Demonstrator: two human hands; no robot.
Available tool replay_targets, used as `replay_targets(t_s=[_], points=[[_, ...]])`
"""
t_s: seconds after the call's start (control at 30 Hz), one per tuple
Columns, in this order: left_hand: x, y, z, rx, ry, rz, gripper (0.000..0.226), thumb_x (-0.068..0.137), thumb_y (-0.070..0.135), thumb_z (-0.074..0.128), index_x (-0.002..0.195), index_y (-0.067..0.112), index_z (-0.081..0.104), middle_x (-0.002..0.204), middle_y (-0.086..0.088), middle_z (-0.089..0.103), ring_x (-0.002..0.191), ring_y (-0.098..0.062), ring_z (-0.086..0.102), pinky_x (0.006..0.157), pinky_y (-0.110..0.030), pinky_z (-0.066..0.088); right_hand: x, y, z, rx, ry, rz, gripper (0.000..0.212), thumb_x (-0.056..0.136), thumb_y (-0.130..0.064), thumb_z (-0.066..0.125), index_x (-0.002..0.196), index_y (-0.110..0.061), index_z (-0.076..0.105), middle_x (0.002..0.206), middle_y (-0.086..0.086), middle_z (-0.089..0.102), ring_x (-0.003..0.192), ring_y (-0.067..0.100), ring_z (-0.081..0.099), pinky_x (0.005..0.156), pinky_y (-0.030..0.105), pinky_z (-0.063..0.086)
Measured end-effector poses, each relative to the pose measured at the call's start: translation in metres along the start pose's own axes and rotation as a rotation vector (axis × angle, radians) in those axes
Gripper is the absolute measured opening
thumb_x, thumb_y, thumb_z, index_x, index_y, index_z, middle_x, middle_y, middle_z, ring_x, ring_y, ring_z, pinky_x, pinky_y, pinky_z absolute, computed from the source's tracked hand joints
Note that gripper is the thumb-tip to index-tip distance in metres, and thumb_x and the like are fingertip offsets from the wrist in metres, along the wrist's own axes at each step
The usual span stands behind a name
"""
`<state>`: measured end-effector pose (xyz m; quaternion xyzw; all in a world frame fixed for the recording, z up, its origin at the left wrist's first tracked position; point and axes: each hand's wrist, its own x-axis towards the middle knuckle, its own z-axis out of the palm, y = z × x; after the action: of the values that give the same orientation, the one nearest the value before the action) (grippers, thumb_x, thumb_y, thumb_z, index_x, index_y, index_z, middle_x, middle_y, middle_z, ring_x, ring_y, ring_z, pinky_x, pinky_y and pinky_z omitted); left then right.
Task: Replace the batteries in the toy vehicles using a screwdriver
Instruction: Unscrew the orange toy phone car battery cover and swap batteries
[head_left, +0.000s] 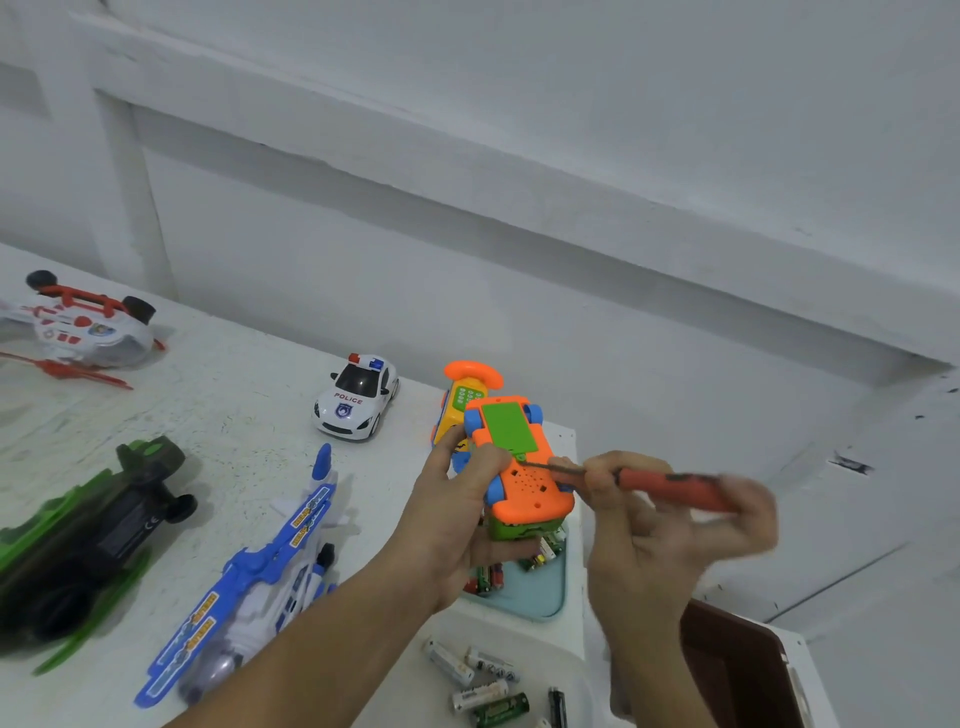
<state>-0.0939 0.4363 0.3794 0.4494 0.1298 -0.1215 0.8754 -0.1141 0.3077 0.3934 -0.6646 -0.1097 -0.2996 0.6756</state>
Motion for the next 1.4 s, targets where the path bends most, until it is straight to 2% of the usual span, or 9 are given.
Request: replay_targets(t_s=[0.03, 0.1, 0.3, 0.73, 0.9, 1.0, 1.1, 1.23, 1.4], points=[[-0.001, 0.000, 0.000, 0.021, 0.007, 0.026, 0.040, 0.094, 0.019, 0.060, 0.129, 0.037, 0.051, 0.109, -0.014, 0.071, 0.076, -0.038, 0.073, 0.057, -0.042, 0.059, 0.009, -0.006, 0.002, 0.049, 0.016, -0.022, 0.052, 0.088, 0.009, 0.062, 0.112, -0.019, 0.025, 0.084, 0.010, 0.063, 0.067, 0.019, 0.067, 0.067, 0.042, 0.061], [-0.003, 0.000, 0.001, 0.070, 0.012, 0.082, 0.045, 0.093, 0.016, 0.061, 0.129, 0.042, 0.050, 0.109, -0.013, 0.071, 0.075, -0.035, 0.074, 0.055, -0.040, 0.058, 0.027, -0.016, -0.004, 0.128, -0.045, 0.108, 0.067, 0.087, 0.023, 0.050, 0.112, -0.033, 0.022, 0.081, 0.011, 0.060, 0.059, 0.028, 0.068, 0.063, 0.042, 0.060], [-0.006, 0.003, 0.005, 0.157, 0.041, 0.223, 0.062, 0.092, 0.008, 0.061, 0.137, 0.047, 0.043, 0.100, -0.008, 0.071, 0.077, -0.024, 0.075, 0.055, -0.042, 0.059, 0.054, -0.029, -0.015, 0.048, -0.285, 0.313, 0.069, 0.095, 0.008, 0.050, 0.126, -0.046, 0.021, 0.082, 0.007, 0.063, 0.061, 0.038, 0.070, 0.068, 0.039, 0.060], [-0.008, 0.005, 0.002, 0.229, 0.073, 0.293, 0.061, 0.090, 0.011, 0.064, 0.129, 0.054, 0.045, 0.111, -0.006, 0.062, 0.083, -0.023, 0.074, 0.056, -0.040, 0.059, 0.057, -0.029, -0.012, 0.031, -0.333, 0.307, 0.067, 0.095, 0.003, 0.053, 0.129, -0.044, 0.019, 0.086, 0.010, 0.063, 0.064, 0.039, 0.071, 0.070, 0.039, 0.060], [-0.007, 0.002, 0.001, 0.228, 0.087, 0.277, 0.062, 0.090, 0.012, 0.065, 0.132, 0.053, 0.044, 0.110, -0.007, 0.063, 0.079, -0.020, 0.074, 0.056, -0.042, 0.060, 0.056, -0.034, -0.010, -0.026, -0.395, 0.195, 0.067, 0.093, 0.007, 0.054, 0.125, -0.042, 0.020, 0.085, 0.009, 0.064, 0.065, 0.038, 0.071, 0.071, 0.041, 0.061], [-0.006, 0.001, 0.000, 0.231, 0.096, 0.267, 0.062, 0.089, 0.011, 0.065, 0.131, 0.053, 0.045, 0.109, -0.011, 0.065, 0.081, -0.023, 0.074, 0.059, -0.047, 0.061, 0.054, -0.038, -0.007, -0.171, -0.430, -0.041, 0.075, 0.088, 0.009, 0.062, 0.116, -0.051, 0.027, 0.088, 0.007, 0.062, 0.077, 0.032, 0.072, 0.076, 0.044, 0.060], [-0.006, 0.000, 0.000, 0.234, 0.102, 0.264, 0.063, 0.089, 0.011, 0.066, 0.131, 0.053, 0.046, 0.108, -0.012, 0.066, 0.081, -0.025, 0.074, 0.059, -0.048, 0.061, 0.053, -0.043, -0.005, -0.262, -0.467, -0.270, 0.076, 0.078, -0.003, 0.073, 0.116, -0.058, 0.035, 0.099, -0.002, 0.057, 0.088, 0.022, 0.067, 0.074, 0.031, 0.058], [-0.005, 0.000, 0.000, 0.228, 0.100, 0.249, 0.065, 0.089, 0.010, 0.066, 0.136, 0.049, 0.043, 0.104, -0.011, 0.068, 0.079, -0.023, 0.075, 0.058, -0.046, 0.060, 0.057, -0.049, 0.002, -0.249, -0.379, -0.361, 0.051, 0.077, -0.020, 0.078, 0.108, -0.052, 0.053, 0.097, -0.012, 0.054, 0.084, 0.019, 0.064, 0.073, 0.024, 0.054], [-0.007, -0.001, 0.001, 0.216, 0.093, 0.222, 0.066, 0.090, 0.008, 0.064, 0.139, 0.046, 0.041, 0.095, -0.005, 0.072, 0.072, -0.018, 0.074, 0.052, -0.037, 0.058, 0.061, -0.050, 0.007, -0.198, -0.339, -0.303, 0.048, 0.084, -0.001, 0.073, 0.118, -0.034, 0.063, 0.095, -0.005, 0.064, 0.090, 0.020, 0.067, 0.078, 0.040, 0.059]])
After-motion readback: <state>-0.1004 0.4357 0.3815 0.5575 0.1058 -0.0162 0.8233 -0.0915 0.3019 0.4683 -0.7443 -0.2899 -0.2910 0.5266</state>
